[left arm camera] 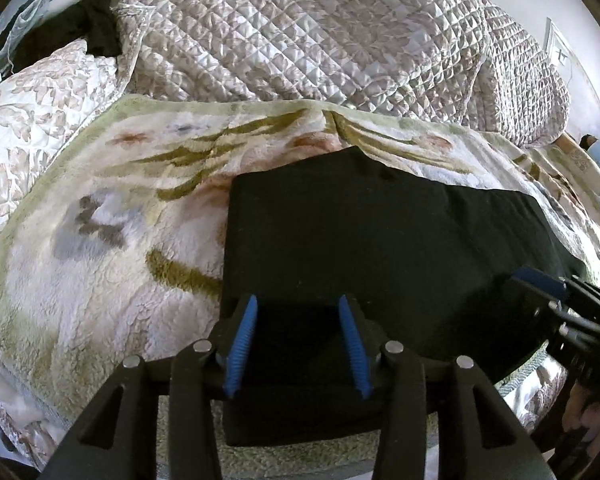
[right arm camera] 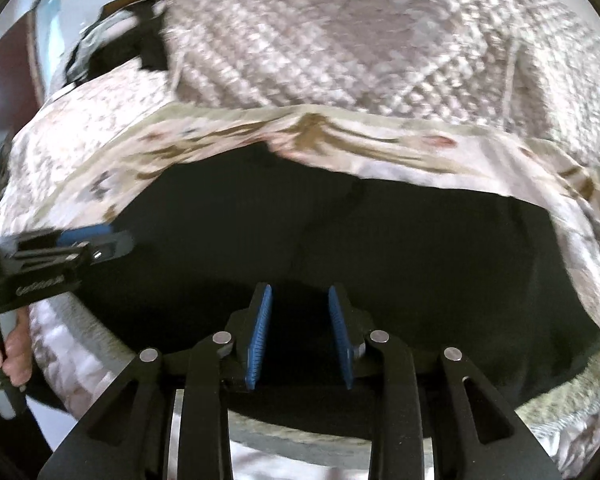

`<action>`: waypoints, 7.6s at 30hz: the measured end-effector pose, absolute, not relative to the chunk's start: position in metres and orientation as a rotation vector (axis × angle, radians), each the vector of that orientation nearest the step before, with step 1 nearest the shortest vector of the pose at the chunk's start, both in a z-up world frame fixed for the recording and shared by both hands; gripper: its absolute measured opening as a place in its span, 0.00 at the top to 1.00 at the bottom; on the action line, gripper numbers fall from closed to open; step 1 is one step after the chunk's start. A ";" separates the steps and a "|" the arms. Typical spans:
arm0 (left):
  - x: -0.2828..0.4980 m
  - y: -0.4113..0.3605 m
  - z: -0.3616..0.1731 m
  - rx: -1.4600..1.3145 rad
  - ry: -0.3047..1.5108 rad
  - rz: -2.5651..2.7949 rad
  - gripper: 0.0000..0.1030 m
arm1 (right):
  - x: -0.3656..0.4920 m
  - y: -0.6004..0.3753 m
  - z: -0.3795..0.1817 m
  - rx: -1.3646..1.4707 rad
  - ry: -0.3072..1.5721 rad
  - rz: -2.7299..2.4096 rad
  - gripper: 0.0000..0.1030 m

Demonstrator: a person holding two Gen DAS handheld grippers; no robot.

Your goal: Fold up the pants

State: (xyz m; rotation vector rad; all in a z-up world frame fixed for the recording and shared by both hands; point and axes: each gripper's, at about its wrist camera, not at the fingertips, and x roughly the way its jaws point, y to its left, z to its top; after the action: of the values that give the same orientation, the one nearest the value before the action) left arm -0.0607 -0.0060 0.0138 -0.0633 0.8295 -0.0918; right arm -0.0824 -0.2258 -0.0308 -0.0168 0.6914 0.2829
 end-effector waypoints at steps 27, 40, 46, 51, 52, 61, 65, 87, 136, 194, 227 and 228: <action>-0.061 -0.004 0.019 -0.104 0.807 -0.101 0.56 | -0.108 -0.364 -0.038 0.617 0.812 -0.135 0.46; -0.060 -0.002 0.018 -0.101 0.814 -0.092 0.56 | -0.084 -0.377 -0.033 0.664 0.712 -0.139 0.41; -0.059 -0.002 0.018 -0.100 0.816 -0.090 0.56 | -0.061 -0.377 -0.040 0.614 0.747 -0.144 0.58; -0.059 0.000 0.017 -0.100 0.815 -0.091 0.56 | -0.059 -0.375 -0.028 0.592 0.717 -0.127 0.78; -0.059 0.000 0.017 -0.101 0.816 -0.090 0.56 | -0.059 -0.373 -0.024 0.582 0.708 -0.119 0.78; -0.057 0.013 0.019 -0.121 0.823 -0.041 0.56 | -0.056 -0.326 0.029 0.489 0.622 0.077 0.82; -0.055 0.031 0.024 -0.161 0.815 0.005 0.56 | -0.053 -0.281 0.048 0.416 0.600 0.205 0.82; -0.065 0.103 0.035 -0.333 0.773 0.150 0.56 | -0.048 -0.110 0.003 0.032 0.758 0.547 0.82; -0.019 0.030 0.072 -0.238 0.757 -0.120 0.56 | 0.002 -0.192 0.009 0.062 0.782 0.515 0.79; -0.036 0.015 0.032 -0.110 0.799 -0.120 0.46 | -0.036 -0.215 -0.015 0.095 0.742 0.475 0.59; -0.020 0.054 -0.001 -0.492 0.921 -0.243 0.56 | -0.016 -0.240 -0.047 0.448 0.904 0.584 0.67; -0.021 0.055 0.000 -0.494 0.920 -0.242 0.59 | -0.017 -0.240 -0.047 0.442 0.901 0.580 0.69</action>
State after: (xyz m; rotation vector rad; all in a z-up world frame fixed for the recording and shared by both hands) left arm -0.0213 0.0548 -0.0002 -0.4944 0.9196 -0.2421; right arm -0.0167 -0.2399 -0.0472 0.4422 0.9013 0.5804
